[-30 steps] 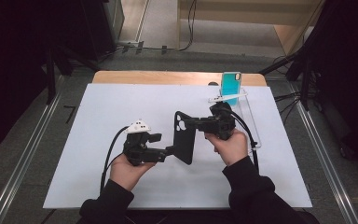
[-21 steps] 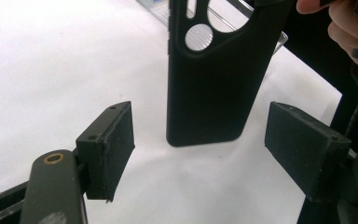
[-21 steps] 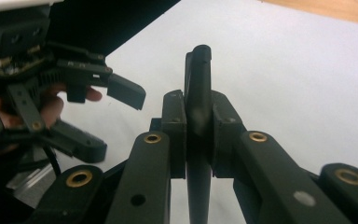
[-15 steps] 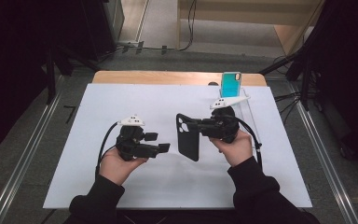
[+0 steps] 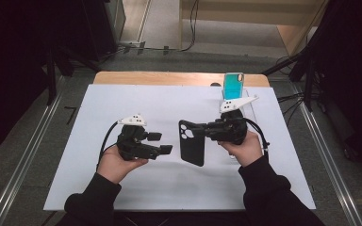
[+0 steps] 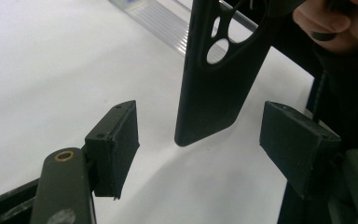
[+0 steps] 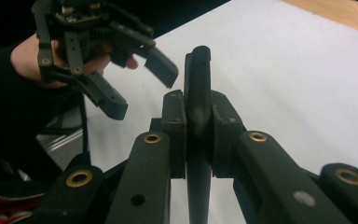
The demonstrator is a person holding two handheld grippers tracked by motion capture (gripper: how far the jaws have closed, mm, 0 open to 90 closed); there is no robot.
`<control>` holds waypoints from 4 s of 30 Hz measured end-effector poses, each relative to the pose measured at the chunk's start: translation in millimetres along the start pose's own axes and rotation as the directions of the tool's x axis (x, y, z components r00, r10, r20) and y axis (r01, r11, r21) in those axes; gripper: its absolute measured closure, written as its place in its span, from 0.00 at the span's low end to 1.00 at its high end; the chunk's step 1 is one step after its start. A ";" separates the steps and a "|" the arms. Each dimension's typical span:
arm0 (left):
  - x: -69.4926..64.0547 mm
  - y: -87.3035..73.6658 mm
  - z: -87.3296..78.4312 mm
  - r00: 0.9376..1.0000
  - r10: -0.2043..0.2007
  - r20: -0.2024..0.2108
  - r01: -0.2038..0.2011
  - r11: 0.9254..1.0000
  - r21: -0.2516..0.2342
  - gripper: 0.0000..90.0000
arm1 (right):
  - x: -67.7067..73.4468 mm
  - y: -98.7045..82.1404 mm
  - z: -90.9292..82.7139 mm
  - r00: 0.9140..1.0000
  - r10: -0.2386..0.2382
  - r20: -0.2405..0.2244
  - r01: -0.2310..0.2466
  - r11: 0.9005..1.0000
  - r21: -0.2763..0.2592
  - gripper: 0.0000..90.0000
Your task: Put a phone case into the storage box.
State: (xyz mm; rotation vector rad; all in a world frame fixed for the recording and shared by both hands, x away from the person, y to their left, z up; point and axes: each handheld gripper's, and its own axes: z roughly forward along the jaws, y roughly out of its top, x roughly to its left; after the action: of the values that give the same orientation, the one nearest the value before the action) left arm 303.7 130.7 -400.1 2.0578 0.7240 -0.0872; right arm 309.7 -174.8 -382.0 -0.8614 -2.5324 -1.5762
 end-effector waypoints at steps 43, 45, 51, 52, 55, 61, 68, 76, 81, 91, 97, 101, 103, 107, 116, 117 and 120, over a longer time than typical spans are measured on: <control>4.4 7.8 8.4 0.955 0.117 0.271 -0.119 0.993 -0.007 0.78 | 6.2 -3.3 24.0 0.955 -0.046 -0.293 0.065 0.996 0.054 0.86; 4.2 7.6 8.3 0.954 0.127 0.272 -0.130 0.992 -0.010 0.80 | 4.5 -3.9 24.0 0.954 -0.043 -0.296 0.060 0.997 0.052 0.86; 1.2 8.0 6.6 0.954 0.141 0.266 -0.142 0.990 -0.016 0.85 | 3.6 -4.1 22.8 0.954 -0.049 -0.295 0.065 0.997 0.044 0.85; 0.7 8.1 6.4 0.953 0.141 0.267 -0.142 0.990 -0.014 0.85 | 3.2 -4.2 22.7 0.956 -0.048 -0.291 0.063 0.997 0.041 0.83; -0.7 8.7 6.0 0.956 0.129 0.263 -0.135 0.991 0.003 0.85 | 2.9 -5.0 23.2 0.960 -0.049 -0.275 0.061 0.997 0.036 0.79; -6.1 10.3 3.5 0.963 0.120 0.241 -0.130 0.991 0.024 0.85 | 4.2 -5.0 19.4 0.968 -0.068 -0.242 0.067 0.998 -0.016 0.56; -3.3 11.1 -3.4 0.985 0.091 0.149 -0.095 0.995 0.021 0.85 | 7.3 -8.2 15.4 0.992 -0.076 -0.106 0.073 0.997 -0.026 0.30; 2.2 11.3 -13.4 0.996 0.053 0.066 -0.051 0.998 -0.024 0.85 | 8.5 -14.2 20.0 0.997 -0.056 -0.043 0.057 0.998 0.012 0.28; 1.5 12.6 -16.9 0.999 0.031 0.017 -0.030 0.999 -0.044 0.85 | 13.4 -17.5 23.9 0.999 -0.042 -0.026 0.042 0.999 0.019 0.17; 6.7 12.6 -21.7 0.998 -0.036 -0.048 0.032 0.996 -0.077 0.85 | 21.3 -25.7 27.5 0.996 0.031 0.079 -0.032 0.999 0.007 0.00; 10.5 12.6 -23.5 0.993 -0.080 -0.084 0.073 0.994 -0.084 0.85 | 32.2 -30.3 31.2 0.986 0.052 0.158 -0.049 0.999 -0.024 0.00; 10.2 12.7 -22.9 0.988 -0.094 -0.124 0.085 0.993 -0.079 0.85 | 37.4 -32.2 37.7 0.982 0.090 0.164 -0.085 0.996 -0.035 0.00; 10.0 12.6 -23.0 0.984 -0.112 -0.136 0.101 0.991 -0.083 0.85 | 40.0 -32.8 40.8 0.977 0.085 0.197 -0.079 0.996 -0.040 0.00; 9.3 12.9 -23.6 0.979 -0.142 -0.147 0.129 0.987 -0.093 0.85 | 42.4 -34.8 48.5 0.962 0.101 0.255 -0.089 0.994 -0.055 0.00; 3.9 14.4 -20.3 0.975 -0.150 -0.164 0.138 0.987 -0.085 0.85 | 43.5 -36.9 58.0 0.937 0.136 0.322 -0.112 0.989 -0.092 0.00; 3.3 14.6 -20.1 0.974 -0.152 -0.166 0.140 0.987 -0.084 0.85 | 43.8 -36.9 58.3 0.935 0.131 0.329 -0.107 0.990 -0.092 0.00; 1.4 14.8 -18.6 0.975 -0.156 -0.159 0.144 0.986 -0.086 0.85 | 44.6 -36.6 59.6 0.931 0.134 0.338 -0.107 0.990 -0.097 0.00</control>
State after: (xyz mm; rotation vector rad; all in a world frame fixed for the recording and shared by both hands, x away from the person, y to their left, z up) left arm 308.7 140.1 -378.8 1.9539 0.9710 0.0251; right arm 269.8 -117.6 -426.9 -1.3870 -2.5849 -1.6166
